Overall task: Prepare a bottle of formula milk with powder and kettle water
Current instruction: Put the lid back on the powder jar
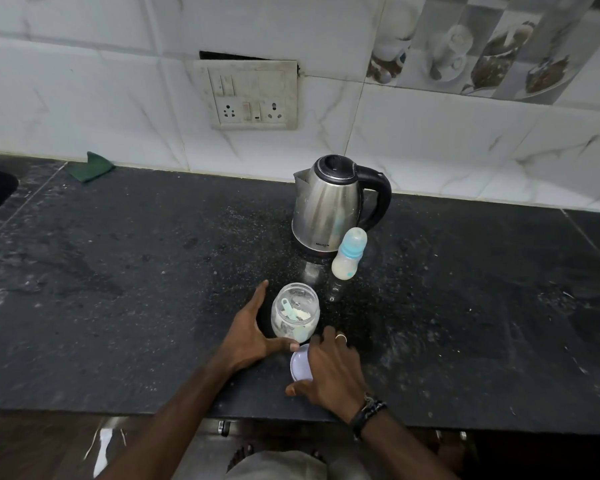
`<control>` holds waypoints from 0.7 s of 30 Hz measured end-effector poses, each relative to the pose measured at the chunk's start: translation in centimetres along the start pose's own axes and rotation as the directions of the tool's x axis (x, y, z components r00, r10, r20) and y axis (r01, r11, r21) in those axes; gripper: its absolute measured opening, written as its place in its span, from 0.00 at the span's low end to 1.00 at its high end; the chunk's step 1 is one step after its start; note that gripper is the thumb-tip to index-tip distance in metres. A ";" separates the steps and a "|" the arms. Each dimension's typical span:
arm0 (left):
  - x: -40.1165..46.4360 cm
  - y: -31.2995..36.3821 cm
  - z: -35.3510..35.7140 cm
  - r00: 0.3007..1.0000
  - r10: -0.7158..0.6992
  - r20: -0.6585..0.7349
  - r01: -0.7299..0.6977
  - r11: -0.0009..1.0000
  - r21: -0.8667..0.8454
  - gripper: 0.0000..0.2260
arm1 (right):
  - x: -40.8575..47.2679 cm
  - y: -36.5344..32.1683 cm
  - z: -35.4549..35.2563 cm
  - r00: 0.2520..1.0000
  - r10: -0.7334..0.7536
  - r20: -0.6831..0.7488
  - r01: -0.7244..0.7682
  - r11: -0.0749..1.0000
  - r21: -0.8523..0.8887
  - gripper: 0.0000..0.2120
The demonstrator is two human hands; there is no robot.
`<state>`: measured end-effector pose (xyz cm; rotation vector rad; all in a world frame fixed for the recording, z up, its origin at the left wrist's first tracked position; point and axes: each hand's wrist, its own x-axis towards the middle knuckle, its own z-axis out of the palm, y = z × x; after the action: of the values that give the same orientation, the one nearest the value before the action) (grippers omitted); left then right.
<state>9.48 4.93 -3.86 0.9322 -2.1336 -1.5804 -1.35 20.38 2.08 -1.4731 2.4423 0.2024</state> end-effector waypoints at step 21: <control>-0.2 1.5 2.2 0.993 0.064 -0.095 -0.075 0.990 -0.117 0.58 | 3.4 5.5 -8.4 0.858 0.269 -0.437 0.059 0.793 0.606 0.24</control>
<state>7.85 6.96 -3.20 0.8638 -1.9646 -1.5816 -9.09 17.86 8.88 -1.1746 2.5887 -0.9901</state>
